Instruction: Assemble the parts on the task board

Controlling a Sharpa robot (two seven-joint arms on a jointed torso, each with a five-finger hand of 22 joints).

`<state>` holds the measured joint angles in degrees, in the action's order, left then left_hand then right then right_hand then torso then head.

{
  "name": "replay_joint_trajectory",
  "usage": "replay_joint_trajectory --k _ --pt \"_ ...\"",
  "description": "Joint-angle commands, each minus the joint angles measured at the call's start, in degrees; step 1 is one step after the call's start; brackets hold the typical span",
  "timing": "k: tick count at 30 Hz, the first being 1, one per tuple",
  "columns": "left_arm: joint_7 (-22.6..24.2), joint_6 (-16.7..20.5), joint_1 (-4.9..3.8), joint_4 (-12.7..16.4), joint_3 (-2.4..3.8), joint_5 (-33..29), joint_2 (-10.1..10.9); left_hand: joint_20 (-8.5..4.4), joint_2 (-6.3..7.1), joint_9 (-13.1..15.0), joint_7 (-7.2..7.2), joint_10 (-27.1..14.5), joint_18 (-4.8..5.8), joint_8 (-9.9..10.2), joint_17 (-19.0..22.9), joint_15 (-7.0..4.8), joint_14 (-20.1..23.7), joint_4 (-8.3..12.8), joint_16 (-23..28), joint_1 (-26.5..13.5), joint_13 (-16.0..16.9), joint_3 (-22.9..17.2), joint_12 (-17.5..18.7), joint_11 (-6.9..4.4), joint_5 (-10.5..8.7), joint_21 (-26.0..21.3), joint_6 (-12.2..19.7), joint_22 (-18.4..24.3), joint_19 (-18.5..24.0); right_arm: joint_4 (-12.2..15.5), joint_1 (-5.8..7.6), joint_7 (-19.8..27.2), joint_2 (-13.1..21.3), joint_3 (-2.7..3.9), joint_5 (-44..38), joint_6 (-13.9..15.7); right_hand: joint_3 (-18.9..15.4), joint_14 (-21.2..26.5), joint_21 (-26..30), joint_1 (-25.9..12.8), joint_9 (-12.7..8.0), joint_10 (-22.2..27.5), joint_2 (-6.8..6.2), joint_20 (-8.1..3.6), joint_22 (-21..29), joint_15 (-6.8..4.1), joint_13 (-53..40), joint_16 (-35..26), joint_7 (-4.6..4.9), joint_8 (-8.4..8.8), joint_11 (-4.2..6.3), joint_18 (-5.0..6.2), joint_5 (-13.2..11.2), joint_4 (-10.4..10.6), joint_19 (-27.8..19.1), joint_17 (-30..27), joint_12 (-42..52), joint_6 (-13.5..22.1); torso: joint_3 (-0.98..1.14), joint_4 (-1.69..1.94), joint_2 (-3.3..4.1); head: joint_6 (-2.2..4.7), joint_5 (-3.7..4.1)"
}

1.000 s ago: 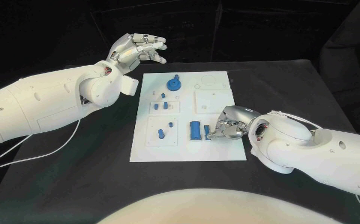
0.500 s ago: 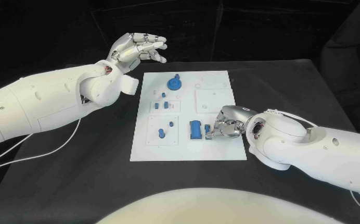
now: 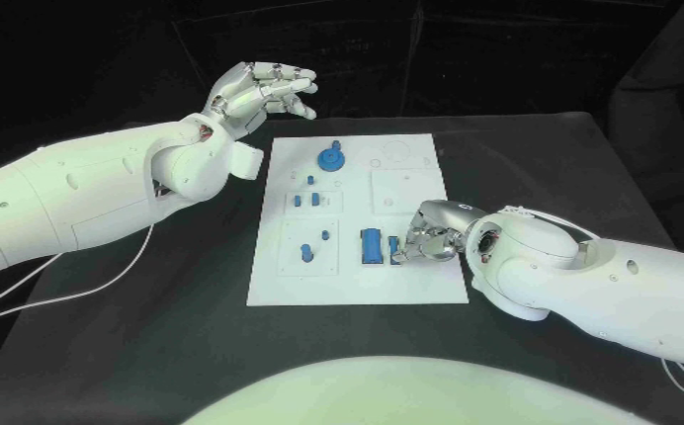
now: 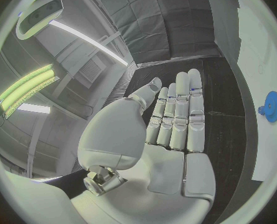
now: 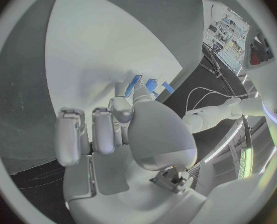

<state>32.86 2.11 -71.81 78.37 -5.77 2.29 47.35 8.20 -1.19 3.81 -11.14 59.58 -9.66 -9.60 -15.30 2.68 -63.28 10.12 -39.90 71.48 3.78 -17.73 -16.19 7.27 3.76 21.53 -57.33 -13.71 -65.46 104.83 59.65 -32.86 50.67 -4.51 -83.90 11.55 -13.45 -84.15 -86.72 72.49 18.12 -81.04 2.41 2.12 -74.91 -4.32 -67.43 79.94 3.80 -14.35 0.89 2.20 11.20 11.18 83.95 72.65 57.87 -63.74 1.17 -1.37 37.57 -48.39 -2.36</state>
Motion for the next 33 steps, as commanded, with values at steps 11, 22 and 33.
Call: replay_joint_trajectory --k 11,22,33 --pt "0.55 -0.69 -0.1 -0.73 0.04 -0.25 -0.22 0.1 -0.26 0.0 -0.04 -0.53 -0.7 0.04 0.1 0.08 -0.5 0.19 0.38 -0.43 -0.02 0.27 -0.22 -0.02 0.22 -0.4 0.26 0.06 -0.42 -5.2 1.29 29.12 2.75 0.08 31.66 8.89 -1.48 0.09 7.92 1.79 -0.44 9.23 0.81 1.35 -1.4 1.46 16.4 -9.28 2.09 3.21 -2.03 1.69 -1.52 -0.58 -4.77 -12.22 -23.39 5.84 -0.36 0.48 -0.86 1.8 1.08" --pt "0.64 -1.28 -0.09 -6.08 -0.99 -2.93 -2.36 1.07 -0.82 -0.03 -0.07 -0.44 -0.45 -0.12 2.58 1.08 2.84 -0.03 6.03 -1.53 -0.19 0.41 0.35 0.33 0.28 -3.6 -0.14 2.09 3.27 -21.51 4.82 50.57 -3.0 0.16 62.7 6.96 0.55 20.01 48.72 10.9 -2.79 21.43 3.8 5.9 35.5 7.17 36.98 -51.53 6.14 6.78 -7.28 7.45 -2.16 -5.97 -32.89 -47.43 -46.66 9.59 -1.25 0.34 -3.34 5.98 2.38" --pt "1.78 -0.86 1.62 -18.08 -1.23 -4.93 -8.95 6.0 -0.97 -0.1 -1.05 -1.17 -0.86 3.29 10.05 5.08 7.13 -0.14 24.04 -2.55 -0.26 0.26 8.06 2.33 0.25 -12.35 1.44 7.99 13.77 -41.22 5.33 57.15 -13.47 0.93 73.44 2.87 2.68 23.21 74.25 9.0 -10.54 20.55 5.81 11.66 56.22 11.72 59.62 -74.75 7.75 10.71 -10.07 8.29 -2.5 -13.31 -31.47 -66.45 -54.06 9.51 -1.07 0.51 -5.08 10.99 2.8"
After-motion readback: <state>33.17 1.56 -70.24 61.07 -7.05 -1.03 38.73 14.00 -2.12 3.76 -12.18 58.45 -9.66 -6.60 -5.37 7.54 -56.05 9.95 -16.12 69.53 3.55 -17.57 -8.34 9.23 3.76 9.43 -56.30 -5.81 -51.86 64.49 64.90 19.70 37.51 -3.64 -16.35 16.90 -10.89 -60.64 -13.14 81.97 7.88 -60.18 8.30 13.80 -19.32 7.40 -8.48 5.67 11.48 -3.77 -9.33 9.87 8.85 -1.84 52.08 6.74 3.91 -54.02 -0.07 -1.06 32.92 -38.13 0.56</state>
